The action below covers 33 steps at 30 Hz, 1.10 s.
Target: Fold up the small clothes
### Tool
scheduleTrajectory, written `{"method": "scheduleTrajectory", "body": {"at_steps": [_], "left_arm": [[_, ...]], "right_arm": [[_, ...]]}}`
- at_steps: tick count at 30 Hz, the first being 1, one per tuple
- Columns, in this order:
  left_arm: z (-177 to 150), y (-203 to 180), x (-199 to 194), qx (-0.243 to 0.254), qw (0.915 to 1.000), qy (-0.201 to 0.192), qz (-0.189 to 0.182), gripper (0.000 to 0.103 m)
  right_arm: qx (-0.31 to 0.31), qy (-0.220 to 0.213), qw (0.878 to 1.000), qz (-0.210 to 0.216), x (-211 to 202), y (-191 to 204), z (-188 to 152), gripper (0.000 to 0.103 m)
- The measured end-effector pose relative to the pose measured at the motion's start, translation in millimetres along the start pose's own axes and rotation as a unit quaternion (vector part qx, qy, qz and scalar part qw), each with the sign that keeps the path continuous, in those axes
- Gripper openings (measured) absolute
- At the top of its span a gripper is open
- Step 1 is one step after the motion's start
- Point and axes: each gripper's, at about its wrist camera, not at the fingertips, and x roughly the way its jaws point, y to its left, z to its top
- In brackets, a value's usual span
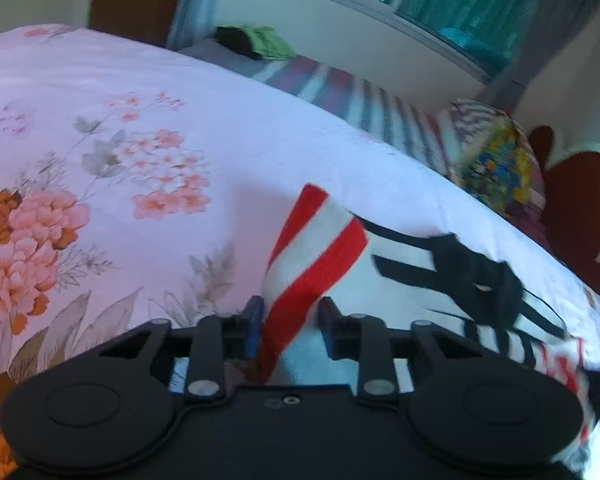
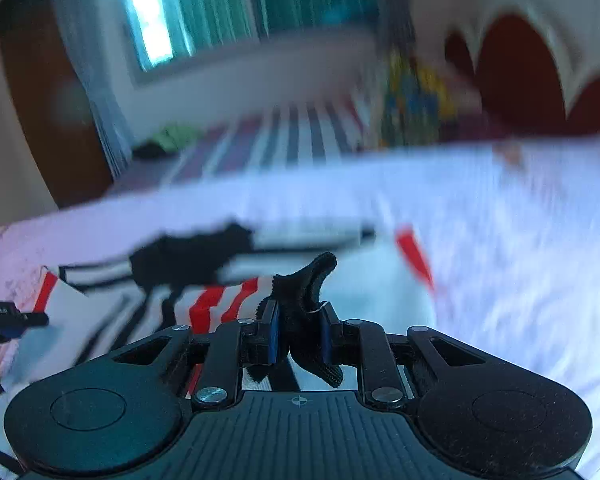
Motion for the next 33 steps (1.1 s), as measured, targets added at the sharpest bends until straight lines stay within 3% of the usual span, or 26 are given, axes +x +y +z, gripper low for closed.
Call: {"method": "scheduleTrajectory", "body": {"at_steps": [2, 6, 8, 10, 12, 15, 19, 22, 25, 28, 30, 31, 33], "left_arm": [[-1, 6, 3, -0.006, 1.0000, -0.007, 0.003, 0.016], [8, 15, 10, -0.011, 0.9996, -0.015, 0.020, 0.013], [11, 10, 3, 0.003, 0.9997, -0.014, 0.021, 0.013], [10, 3, -14, 0.023, 0.9992, -0.027, 0.018, 0.013], [6, 0, -35, 0.025, 0.9992, -0.031, 0.002, 0.029], [-7, -9, -69, 0.038, 0.9985, -0.032, -0.023, 0.038], [-39, -36, -91, 0.090, 0.9945, -0.017, -0.052, 0.043], [-65, -49, -82, 0.120, 0.9913, 0.003, -0.052, 0.043], [-78, -36, -62, 0.095, 0.9942, 0.029, -0.041, 0.032], [-74, -27, -60, 0.084, 0.9954, 0.024, -0.040, 0.024], [-69, -26, -64, 0.064, 0.9969, 0.027, -0.037, 0.026], [-67, -29, -69, 0.062, 0.9971, 0.024, -0.037, 0.034], [-71, -36, -85, 0.077, 0.9962, 0.014, -0.039, 0.040]], "right_arm": [[0.008, 0.022, 1.000, -0.008, 10, -8, -10, 0.020], [0.029, 0.010, 1.000, -0.001, 7, -10, -15, 0.020], [0.011, 0.034, 0.999, -0.019, 18, -5, -14, 0.028], [0.014, 0.039, 0.999, -0.021, 20, -7, -11, 0.030], [0.028, 0.015, 0.999, -0.026, 7, -12, -9, 0.032], [0.026, -0.014, 0.999, -0.024, -15, -12, -3, 0.033], [-0.004, -0.020, 1.000, 0.016, -27, 9, -5, 0.034], [-0.020, 0.014, 0.999, 0.028, -11, 21, -15, 0.034], [-0.029, 0.055, 0.998, 0.010, 9, 14, -28, 0.033], [-0.020, 0.054, 0.998, 0.021, 10, 2, -30, 0.033], [-0.015, 0.054, 0.998, 0.010, 1, 3, -26, 0.033], [-0.014, 0.045, 0.999, 0.014, -7, 4, -26, 0.034], [-0.015, 0.038, 0.999, 0.031, -25, 8, -29, 0.034]]}}
